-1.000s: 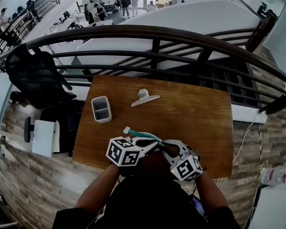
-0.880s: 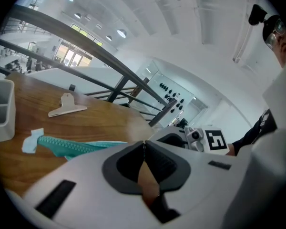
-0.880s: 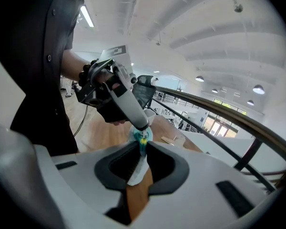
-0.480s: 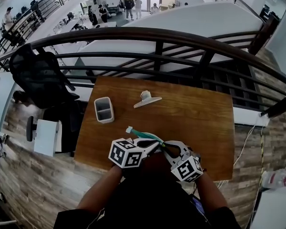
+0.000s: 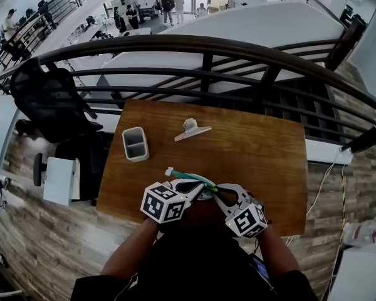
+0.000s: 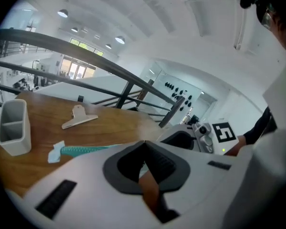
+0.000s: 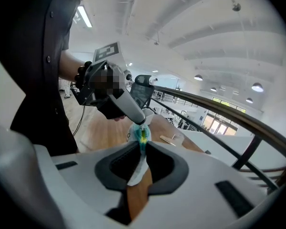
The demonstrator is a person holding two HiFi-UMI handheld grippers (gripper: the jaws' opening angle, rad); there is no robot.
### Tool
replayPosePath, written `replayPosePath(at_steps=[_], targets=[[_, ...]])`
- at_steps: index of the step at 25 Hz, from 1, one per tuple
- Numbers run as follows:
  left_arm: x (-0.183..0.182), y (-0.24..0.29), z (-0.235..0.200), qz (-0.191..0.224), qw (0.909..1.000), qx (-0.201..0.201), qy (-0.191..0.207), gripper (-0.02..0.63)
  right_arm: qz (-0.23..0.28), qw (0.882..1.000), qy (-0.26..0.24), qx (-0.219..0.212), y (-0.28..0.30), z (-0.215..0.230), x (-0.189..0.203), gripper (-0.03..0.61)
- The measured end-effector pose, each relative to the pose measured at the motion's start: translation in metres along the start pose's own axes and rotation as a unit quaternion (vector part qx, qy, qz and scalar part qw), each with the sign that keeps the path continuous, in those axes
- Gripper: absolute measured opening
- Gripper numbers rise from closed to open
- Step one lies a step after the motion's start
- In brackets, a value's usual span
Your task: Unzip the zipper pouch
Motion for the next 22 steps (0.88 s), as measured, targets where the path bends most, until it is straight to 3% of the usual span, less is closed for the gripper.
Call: replayPosePath(at_steps=[22], targets=[[-0.002,-0.012,-0.018,0.009,0.9990,-0.026,-0.036,0.012,-0.001,1.000,0.028,0.006,-0.008,0.004,0.005,0.035]])
Point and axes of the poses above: the fingertips, and each gripper's own axes: y forward along the fingers, z to its right, x out of its underside, the point moved 4 cm from there along -y, backward along the fingers, and after that the axes turned 6 degrees about -y, right-handed, at the moved point
